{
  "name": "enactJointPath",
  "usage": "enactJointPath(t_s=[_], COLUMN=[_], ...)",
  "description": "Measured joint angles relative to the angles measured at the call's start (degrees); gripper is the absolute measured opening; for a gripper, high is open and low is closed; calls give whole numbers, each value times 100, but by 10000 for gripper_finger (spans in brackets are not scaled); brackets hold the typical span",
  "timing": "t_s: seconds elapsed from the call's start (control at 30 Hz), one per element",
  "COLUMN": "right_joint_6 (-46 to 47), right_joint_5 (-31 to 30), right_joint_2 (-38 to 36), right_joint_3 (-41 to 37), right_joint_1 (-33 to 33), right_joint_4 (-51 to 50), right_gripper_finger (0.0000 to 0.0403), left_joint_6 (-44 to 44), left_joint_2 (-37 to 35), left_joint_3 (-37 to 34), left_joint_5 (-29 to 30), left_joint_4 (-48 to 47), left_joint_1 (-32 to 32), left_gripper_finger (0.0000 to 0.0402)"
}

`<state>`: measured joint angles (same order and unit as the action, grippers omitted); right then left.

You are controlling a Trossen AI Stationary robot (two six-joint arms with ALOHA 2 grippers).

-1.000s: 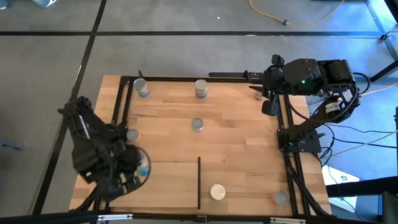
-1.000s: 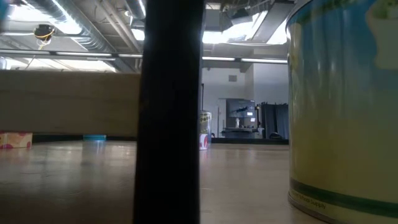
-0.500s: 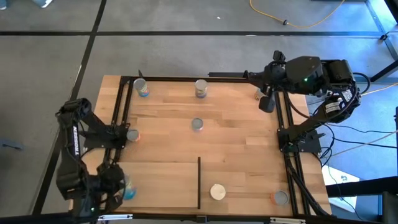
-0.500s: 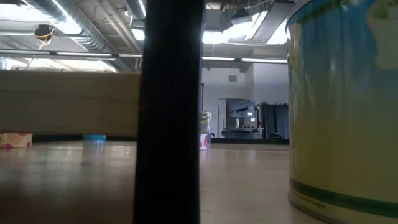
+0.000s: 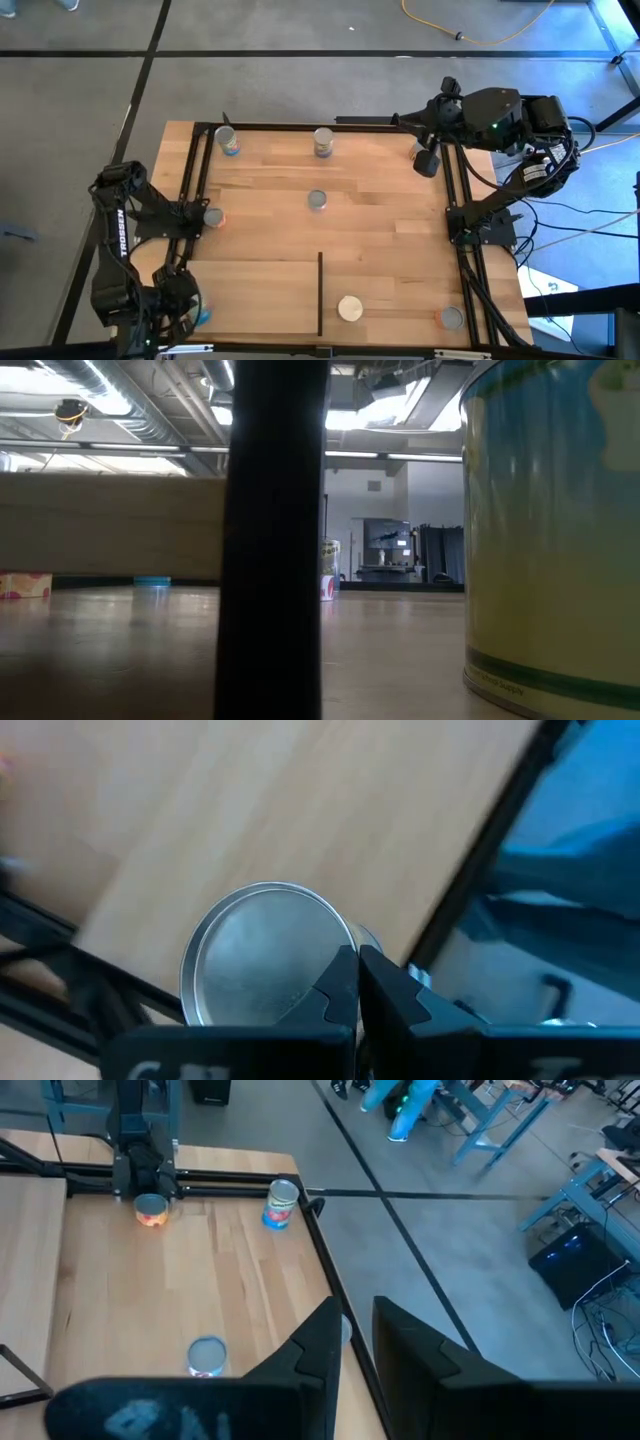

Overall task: Pick and place cans onto a shelf
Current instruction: Put the canned tomatoes on the shelf

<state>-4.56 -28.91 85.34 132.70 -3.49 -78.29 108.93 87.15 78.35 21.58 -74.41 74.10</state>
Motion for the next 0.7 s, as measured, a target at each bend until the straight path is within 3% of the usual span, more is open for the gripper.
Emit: enactJointPath(t_s=[0.37,0.7], right_joint_6=[2,2], right_joint_5=[-2,-2], right_joint_2=[0,0], right_joint_3=[0,0], right_joint_1=[0,0], right_joint_4=[97,95], right_gripper_finger=[63,63], left_joint_6=[-109,-564], left_joint_2=[-4,19], left_joint_3=[328,333], left_joint_5=[-20,29], left_joint_4=[-1062,-336], left_joint_1=[-178,-219], left_gripper_finger=[0,0])
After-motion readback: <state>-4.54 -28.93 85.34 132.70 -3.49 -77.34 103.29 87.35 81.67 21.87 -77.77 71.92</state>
